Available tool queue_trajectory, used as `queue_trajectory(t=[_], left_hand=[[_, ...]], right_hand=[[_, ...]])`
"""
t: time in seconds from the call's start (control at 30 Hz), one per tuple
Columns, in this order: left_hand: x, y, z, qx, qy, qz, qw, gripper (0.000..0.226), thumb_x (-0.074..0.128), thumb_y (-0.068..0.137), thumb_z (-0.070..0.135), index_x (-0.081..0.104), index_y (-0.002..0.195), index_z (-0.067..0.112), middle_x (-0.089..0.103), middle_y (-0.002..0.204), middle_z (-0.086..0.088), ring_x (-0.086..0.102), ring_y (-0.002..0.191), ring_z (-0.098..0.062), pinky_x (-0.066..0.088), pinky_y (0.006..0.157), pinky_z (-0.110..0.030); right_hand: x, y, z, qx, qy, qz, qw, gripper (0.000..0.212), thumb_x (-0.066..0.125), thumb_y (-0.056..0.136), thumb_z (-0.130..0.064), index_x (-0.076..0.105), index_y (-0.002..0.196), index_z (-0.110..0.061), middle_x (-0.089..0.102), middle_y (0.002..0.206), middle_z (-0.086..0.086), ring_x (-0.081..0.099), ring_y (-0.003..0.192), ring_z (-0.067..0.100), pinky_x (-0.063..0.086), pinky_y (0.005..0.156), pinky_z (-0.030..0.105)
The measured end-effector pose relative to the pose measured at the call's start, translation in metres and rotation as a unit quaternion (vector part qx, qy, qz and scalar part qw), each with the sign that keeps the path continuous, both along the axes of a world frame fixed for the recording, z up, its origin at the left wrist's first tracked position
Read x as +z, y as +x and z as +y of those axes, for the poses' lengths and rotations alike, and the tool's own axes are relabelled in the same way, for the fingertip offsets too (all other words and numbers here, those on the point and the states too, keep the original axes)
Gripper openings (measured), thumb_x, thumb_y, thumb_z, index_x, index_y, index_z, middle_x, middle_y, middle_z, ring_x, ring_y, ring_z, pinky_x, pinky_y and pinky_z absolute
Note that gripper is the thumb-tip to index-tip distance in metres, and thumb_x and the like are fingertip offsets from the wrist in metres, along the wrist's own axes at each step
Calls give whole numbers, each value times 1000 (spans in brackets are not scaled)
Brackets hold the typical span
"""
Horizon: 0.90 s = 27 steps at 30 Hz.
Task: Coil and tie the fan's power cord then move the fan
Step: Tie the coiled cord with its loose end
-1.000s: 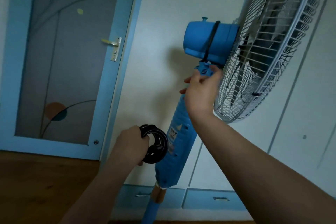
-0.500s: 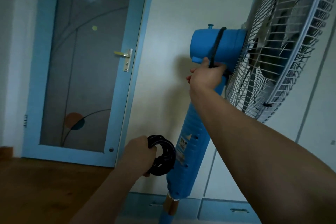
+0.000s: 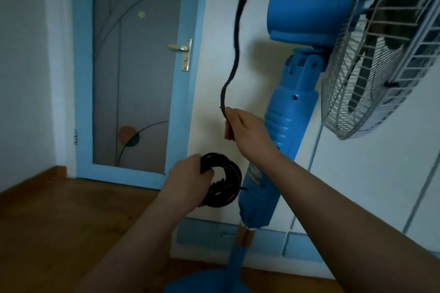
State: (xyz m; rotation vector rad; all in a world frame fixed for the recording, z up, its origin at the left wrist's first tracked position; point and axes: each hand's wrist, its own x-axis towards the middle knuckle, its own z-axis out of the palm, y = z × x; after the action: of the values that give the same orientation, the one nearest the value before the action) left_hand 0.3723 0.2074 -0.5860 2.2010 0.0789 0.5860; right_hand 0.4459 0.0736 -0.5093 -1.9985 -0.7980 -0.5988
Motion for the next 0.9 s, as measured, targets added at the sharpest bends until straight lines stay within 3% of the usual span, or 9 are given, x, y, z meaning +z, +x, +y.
queue_trajectory(t=[0.2, 0.33, 0.4, 0.5, 0.57, 0.63, 0.73, 0.83, 0.9], left_hand=[[-18, -9, -4, 6, -1, -30, 1000, 17, 54, 95, 14, 53, 82, 3, 61, 72, -10, 58, 59, -18, 52, 50, -36], [-33, -12, -7, -1, 0, -44, 999, 20, 56, 93, 15, 49, 75, 11, 59, 67, -8, 60, 59, -24, 55, 51, -45], [-36, -12, -6, 0, -3, -57, 998, 21, 56, 93, 14, 48, 74, 10, 59, 66, -9, 59, 60, -26, 53, 53, -45], [-36, -7, -1, -3, -31, -60, 998, 20, 55, 94, 14, 50, 75, 8, 61, 70, -12, 60, 63, -27, 54, 58, -44], [-34, -7, 1, -15, -40, -49, 998, 20, 54, 95, 17, 52, 77, 8, 62, 73, -13, 63, 65, -27, 58, 57, -47], [-34, -10, 2, -29, -40, -41, 998, 19, 54, 95, 17, 53, 81, 6, 63, 75, -15, 65, 65, -31, 58, 56, -50], [-34, -14, 3, -40, -41, -36, 998, 19, 53, 96, 16, 51, 79, 8, 62, 76, -17, 66, 67, -34, 57, 58, -53], [-34, -16, 6, -48, -44, -25, 998, 20, 53, 96, 18, 50, 78, 11, 62, 77, -16, 66, 66, -34, 59, 58, -50], [-35, -17, 8, -55, -57, -14, 997, 20, 52, 97, 18, 52, 80, 8, 63, 78, -18, 68, 67, -36, 59, 52, -44]], right_hand=[[-26, -7, -21, 15, -22, 27, 999, 35, 54, 101, -28, 66, 74, -10, 68, 67, 1, 63, 63, 12, 55, 69, 36], [-19, -7, -23, -20, -108, 14, 994, 27, 59, 98, -24, 68, 75, -14, 66, 63, -2, 61, 56, 9, 51, 58, 27], [-14, -9, -20, 6, -121, 49, 991, 22, 55, 99, -16, 72, 85, -12, 70, 68, -2, 62, 57, 3, 49, 57, 20], [-17, -10, -14, 34, -155, 92, 983, 31, 40, 102, -3, 69, 109, -4, 75, 91, 9, 65, 76, 10, 48, 69, 17], [-21, -12, -13, 64, -109, 114, 985, 37, 31, 101, 6, 62, 120, -1, 74, 95, 17, 66, 81, 19, 54, 77, 26], [-24, -16, -12, 101, -32, 134, 985, 42, 29, 100, 8, 50, 132, -10, 73, 91, 18, 69, 75, 23, 58, 78, 36], [-26, -21, -8, 114, 46, 152, 981, 47, 37, 101, 3, 27, 139, -21, 77, 93, 13, 63, 61, 21, 56, 67, 31], [-24, -25, 2, 112, 107, 202, 967, 34, 43, 102, -3, 33, 135, -5, 77, 102, 12, 59, 64, 19, 51, 67, 31], [-18, -28, 6, 118, 114, 228, 960, 23, 45, 103, -6, 46, 125, 3, 76, 109, 14, 67, 79, 20, 53, 78, 34]])
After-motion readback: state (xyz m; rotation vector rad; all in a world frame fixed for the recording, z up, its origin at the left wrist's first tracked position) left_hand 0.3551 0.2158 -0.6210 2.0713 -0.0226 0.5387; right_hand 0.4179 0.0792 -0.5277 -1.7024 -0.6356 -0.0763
